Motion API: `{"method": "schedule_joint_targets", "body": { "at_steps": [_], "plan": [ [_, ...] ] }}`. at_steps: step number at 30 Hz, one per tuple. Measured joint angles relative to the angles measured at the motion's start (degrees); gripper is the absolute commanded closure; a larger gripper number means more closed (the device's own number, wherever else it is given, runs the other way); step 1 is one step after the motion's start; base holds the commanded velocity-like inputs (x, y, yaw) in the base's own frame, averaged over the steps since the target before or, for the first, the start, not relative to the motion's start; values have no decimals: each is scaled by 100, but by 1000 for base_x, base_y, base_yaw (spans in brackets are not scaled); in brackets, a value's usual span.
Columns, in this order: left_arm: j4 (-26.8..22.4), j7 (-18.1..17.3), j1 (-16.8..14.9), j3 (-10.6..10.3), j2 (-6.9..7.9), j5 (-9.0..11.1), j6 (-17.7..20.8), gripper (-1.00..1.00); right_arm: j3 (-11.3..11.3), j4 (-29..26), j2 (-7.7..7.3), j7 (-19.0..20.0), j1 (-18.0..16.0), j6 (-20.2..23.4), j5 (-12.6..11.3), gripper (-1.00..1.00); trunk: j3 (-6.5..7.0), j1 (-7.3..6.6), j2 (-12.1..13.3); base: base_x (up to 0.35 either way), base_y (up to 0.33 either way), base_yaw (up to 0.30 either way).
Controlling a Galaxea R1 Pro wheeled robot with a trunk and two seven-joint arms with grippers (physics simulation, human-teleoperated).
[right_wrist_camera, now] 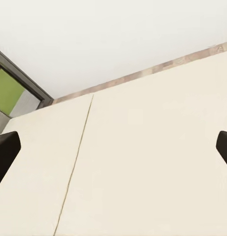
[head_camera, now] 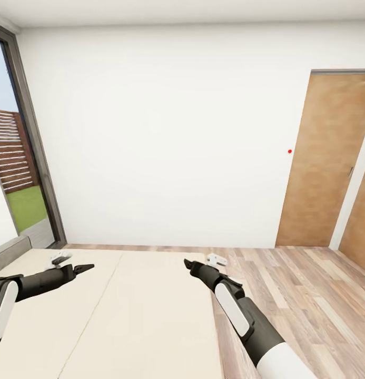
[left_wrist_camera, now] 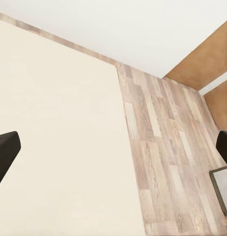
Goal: Put all the toys in the child's room - the three board games (two on the bed and one on the table), the two jigsaw puzzles on the table, and the tennis ball on the table - inside the toy box on the table in the child's room.
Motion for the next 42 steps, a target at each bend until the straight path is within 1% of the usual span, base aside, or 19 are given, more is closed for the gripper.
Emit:
{"method": "schedule_joint_targets", "body": {
  "at_steps": [11, 42],
  "plan": [
    [-5, -36, 1, 8, 1, -1, 6, -100, -7, 48, 8, 17, -1, 87, 3, -100, -101, 0, 0, 0, 0, 0],
    [6, -29, 1, 2, 1, -9, 6, -100, 1, 48, 16, 18, -1, 87, 3, -100, -394, 0, 0, 0, 0, 0]
  ]
}}
